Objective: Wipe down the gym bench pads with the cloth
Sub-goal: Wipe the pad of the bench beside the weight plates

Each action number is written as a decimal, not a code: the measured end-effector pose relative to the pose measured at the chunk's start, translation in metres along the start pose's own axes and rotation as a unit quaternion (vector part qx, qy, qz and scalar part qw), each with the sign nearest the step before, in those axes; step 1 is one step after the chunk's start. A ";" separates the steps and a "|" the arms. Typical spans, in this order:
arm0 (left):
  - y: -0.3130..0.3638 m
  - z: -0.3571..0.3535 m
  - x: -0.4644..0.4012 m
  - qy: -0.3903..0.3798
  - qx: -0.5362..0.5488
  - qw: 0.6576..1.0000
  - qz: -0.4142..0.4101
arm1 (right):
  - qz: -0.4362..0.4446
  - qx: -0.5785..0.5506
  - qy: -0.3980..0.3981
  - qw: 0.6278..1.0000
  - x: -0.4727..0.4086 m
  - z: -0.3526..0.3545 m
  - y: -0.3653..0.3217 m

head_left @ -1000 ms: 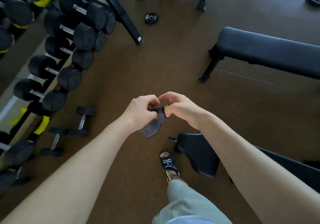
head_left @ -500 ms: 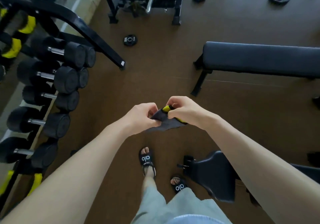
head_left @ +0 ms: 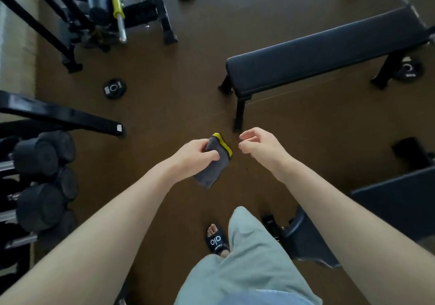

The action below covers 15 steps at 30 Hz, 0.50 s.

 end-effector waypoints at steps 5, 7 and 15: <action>0.031 0.031 -0.072 0.024 0.039 0.998 0.035 | -0.060 -0.128 0.091 0.986 -0.039 0.064 0.013; 0.047 0.042 -0.103 0.046 0.068 0.996 0.045 | -0.083 -0.171 0.111 0.976 -0.061 0.087 0.021; 0.106 0.084 -0.260 0.130 0.125 0.981 0.076 | -0.149 -0.219 0.121 0.957 -0.195 0.167 0.033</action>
Point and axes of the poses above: each hand's wrist, its own x-axis away from the middle knuckle, its own z-axis out of the back of the hand, y = z × x, the point moved 5 cm from there along -x, towards the middle knuckle, and after that the axes turned 9 degrees about -y, right-handed, at the moved point
